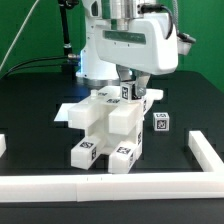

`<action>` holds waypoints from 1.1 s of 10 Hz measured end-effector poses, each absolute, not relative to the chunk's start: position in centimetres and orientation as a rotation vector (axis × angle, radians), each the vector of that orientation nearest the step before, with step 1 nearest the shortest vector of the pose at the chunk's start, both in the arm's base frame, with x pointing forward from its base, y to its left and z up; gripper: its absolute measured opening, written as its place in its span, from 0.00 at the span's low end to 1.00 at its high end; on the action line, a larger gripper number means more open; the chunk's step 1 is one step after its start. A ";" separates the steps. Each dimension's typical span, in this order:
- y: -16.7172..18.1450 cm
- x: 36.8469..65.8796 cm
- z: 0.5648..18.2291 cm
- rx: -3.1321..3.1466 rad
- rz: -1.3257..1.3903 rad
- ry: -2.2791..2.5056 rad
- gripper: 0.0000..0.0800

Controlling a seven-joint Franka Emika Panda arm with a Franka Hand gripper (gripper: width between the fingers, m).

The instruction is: Assemble chair

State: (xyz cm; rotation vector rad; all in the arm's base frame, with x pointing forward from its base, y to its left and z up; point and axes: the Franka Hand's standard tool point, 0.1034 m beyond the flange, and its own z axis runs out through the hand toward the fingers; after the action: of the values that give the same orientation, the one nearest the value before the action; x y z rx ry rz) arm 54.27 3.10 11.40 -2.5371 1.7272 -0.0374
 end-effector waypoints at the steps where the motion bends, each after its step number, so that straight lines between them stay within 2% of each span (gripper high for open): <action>1: 3.2 54.3 11.4 -2.482 -0.030 1.797 0.36; 9: 4.1 54.2 11.3 -2.062 0.033 2.219 0.36; 10: 4.1 54.2 11.3 -2.064 0.033 2.218 0.54; 11: 4.1 54.2 11.3 -2.066 0.033 2.215 0.54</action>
Offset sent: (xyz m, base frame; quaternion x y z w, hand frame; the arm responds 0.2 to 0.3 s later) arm 0.0000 0.0000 0.0000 0.0000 0.0000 0.1938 0.9810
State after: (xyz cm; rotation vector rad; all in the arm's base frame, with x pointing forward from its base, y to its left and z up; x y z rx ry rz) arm 54.21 4.13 11.30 -2.0663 2.2155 0.0326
